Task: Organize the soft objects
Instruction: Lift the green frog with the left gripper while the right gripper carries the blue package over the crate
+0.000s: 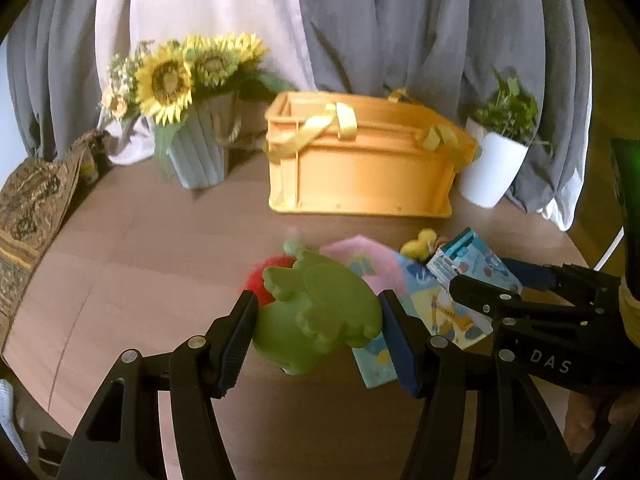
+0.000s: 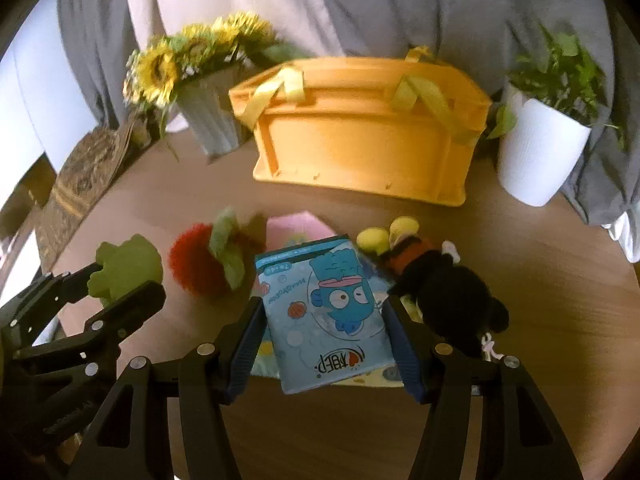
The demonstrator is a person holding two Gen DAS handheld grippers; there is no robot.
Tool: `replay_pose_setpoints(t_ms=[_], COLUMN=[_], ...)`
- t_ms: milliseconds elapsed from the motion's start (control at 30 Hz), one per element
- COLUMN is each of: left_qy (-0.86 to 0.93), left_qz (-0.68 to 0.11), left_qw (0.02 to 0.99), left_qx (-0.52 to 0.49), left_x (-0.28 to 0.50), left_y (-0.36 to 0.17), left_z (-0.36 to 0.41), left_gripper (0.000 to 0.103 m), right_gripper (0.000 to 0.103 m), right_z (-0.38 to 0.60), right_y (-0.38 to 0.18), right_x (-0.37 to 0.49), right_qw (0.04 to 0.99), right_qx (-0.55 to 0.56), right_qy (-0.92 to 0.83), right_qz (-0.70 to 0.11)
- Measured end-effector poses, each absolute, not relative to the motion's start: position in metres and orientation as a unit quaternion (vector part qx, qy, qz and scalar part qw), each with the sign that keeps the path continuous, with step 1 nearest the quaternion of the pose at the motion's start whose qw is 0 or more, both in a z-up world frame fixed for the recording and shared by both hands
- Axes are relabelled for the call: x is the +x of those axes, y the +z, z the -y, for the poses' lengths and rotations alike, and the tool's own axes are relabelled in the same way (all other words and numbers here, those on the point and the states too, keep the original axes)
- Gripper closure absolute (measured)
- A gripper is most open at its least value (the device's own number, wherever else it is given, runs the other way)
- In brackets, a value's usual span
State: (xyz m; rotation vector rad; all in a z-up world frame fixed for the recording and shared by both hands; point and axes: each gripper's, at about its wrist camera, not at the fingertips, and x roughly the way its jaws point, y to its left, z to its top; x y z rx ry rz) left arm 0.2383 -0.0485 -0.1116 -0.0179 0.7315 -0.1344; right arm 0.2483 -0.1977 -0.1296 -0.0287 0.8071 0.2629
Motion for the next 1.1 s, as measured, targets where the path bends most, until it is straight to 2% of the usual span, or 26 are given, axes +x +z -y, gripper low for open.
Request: replay_pose_setpoints(t_ms=[533, 1100], left_qy=[-0.110, -0.151], left_qz=[-0.276, -0.215], left_qw=[0.955, 0.965], left_qx=[0.000, 0.010], left_x=[0.258, 0.297], left_y=[-0.049, -0.011], left_z=[0.034, 0.039], left_gripper=[0.043, 0.043], right_gripper=[0.042, 0.043], right_z=[0.189, 0.195], right_y=[-0.071, -0.027], right_x=[0.244, 0.259], right_qw=[0.946, 0.969], right_qx=[0.024, 0.051], right_qy=[0.081, 0.028], right_qz=[-0.314, -0.239])
